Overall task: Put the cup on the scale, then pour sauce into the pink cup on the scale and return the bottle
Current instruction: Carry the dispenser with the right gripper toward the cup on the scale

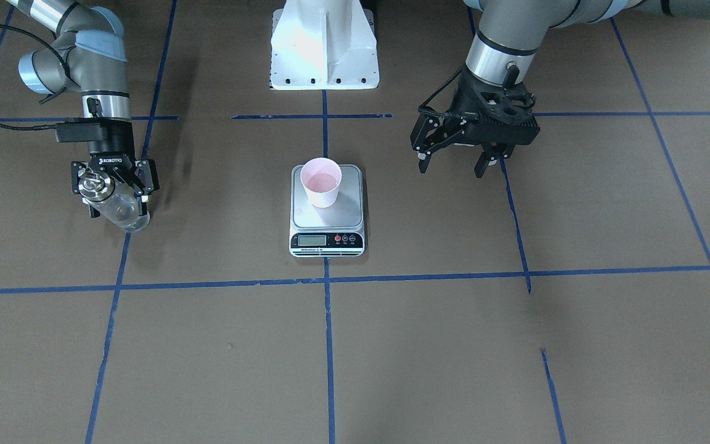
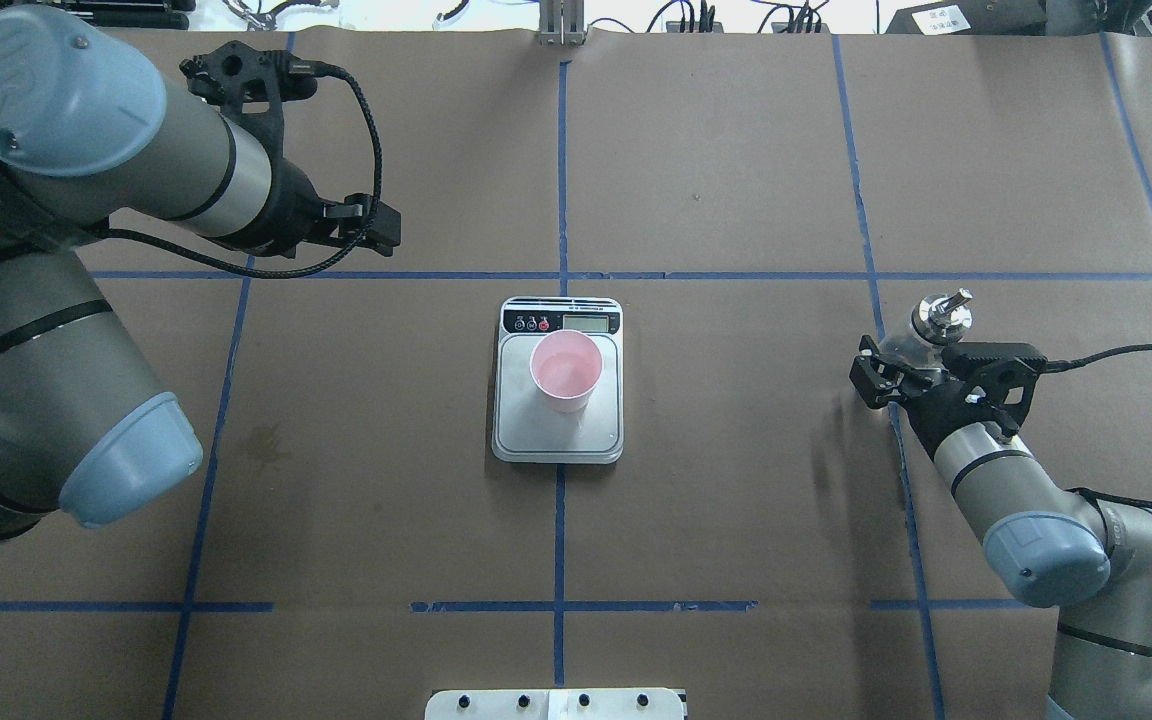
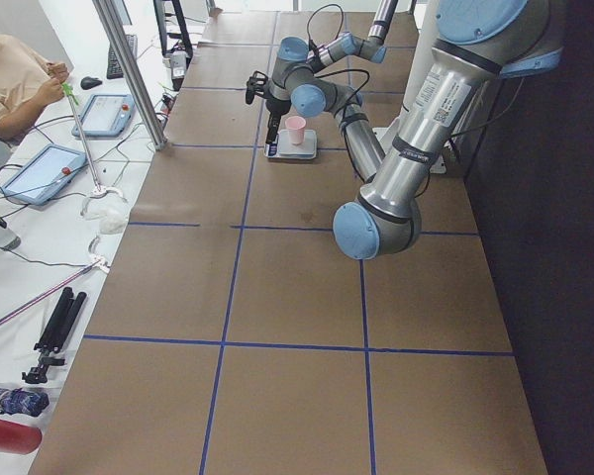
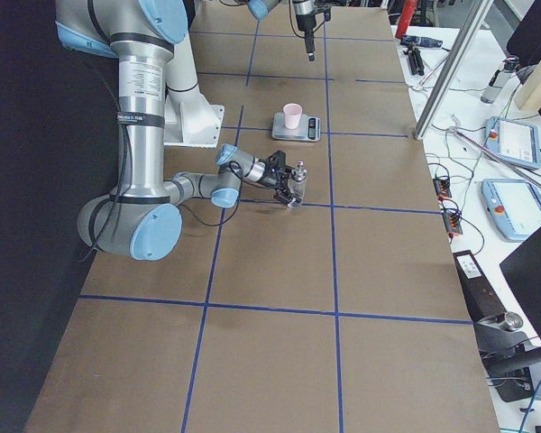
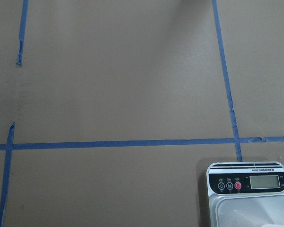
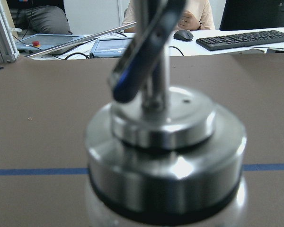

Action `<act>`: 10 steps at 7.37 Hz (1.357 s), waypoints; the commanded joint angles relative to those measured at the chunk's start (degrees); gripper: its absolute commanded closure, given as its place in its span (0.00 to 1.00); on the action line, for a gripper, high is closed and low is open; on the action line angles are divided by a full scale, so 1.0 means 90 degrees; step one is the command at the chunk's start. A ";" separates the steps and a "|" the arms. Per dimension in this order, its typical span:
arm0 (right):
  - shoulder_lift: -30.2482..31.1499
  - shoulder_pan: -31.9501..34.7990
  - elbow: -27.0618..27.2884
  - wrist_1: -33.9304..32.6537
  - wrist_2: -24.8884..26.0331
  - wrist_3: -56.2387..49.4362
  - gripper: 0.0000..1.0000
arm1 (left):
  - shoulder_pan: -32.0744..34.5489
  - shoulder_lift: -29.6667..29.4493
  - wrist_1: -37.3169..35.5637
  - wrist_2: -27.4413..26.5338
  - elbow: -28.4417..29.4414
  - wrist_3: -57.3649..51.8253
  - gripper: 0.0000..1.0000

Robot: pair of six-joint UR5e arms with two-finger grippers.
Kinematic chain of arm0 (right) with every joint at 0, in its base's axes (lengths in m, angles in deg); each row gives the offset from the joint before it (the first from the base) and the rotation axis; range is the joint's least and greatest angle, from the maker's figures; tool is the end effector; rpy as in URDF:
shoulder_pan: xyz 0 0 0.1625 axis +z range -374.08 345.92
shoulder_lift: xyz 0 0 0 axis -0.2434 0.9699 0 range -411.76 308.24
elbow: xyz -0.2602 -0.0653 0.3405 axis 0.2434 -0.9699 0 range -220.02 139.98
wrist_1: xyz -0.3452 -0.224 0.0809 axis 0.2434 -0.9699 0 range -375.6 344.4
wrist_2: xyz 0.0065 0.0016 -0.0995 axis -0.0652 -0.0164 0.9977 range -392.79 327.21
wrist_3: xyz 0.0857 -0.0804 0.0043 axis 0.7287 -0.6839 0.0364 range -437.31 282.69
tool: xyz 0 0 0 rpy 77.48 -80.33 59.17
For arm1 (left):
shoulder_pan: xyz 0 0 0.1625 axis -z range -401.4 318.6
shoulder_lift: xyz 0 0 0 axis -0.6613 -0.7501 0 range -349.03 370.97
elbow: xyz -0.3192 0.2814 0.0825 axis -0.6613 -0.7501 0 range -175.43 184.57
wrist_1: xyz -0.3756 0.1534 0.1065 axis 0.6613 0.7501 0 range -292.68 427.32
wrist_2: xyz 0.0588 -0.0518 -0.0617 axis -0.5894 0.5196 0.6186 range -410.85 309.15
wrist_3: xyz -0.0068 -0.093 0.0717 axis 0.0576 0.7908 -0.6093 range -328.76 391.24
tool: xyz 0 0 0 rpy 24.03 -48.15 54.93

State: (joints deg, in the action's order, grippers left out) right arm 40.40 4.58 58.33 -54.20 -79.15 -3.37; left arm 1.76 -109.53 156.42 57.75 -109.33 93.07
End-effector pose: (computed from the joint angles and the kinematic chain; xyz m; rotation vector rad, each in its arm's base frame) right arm -0.4091 -0.3645 0.5142 0.9499 -0.7044 0.4222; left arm 0.3725 -0.4806 0.1988 0.2949 0.9264 -0.0892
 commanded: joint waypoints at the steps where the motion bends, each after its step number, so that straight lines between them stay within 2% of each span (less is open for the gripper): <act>1: -0.0337 0.0016 -0.0400 0.0021 0.0277 -0.0003 0.60 | 0.0000 -0.0010 -0.0008 0.0004 -0.0039 0.0025 0.01; 2: -0.0338 0.0016 -0.0371 0.0021 0.0413 -0.0013 0.77 | 0.0000 -0.0020 -0.0008 0.0004 -0.0059 0.0034 0.01; 3: -0.0338 0.0026 -0.0313 0.0021 0.0579 -0.0023 0.99 | 0.0000 -0.0030 -0.0008 0.0004 -0.0059 0.0044 0.01; 7: -0.0259 0.0026 0.0370 -0.0047 0.0679 -0.0577 1.00 | 0.0020 -0.0030 -0.0017 0.0052 -0.0283 0.0064 0.01; 8: -0.0356 0.0016 0.0362 -0.0057 0.0698 -0.1082 1.00 | 0.0020 -0.0010 -0.0027 0.0053 -0.0322 0.0064 0.01; 10: -0.0696 0.0016 0.0624 -0.0076 0.0669 -0.1360 1.00 | 0.0020 0.0009 -0.0017 0.0043 -0.0323 0.0074 0.01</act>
State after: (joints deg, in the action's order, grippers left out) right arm 36.31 4.72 62.62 -54.72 -72.98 -13.90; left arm 1.93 -109.57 156.21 58.19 -112.14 93.66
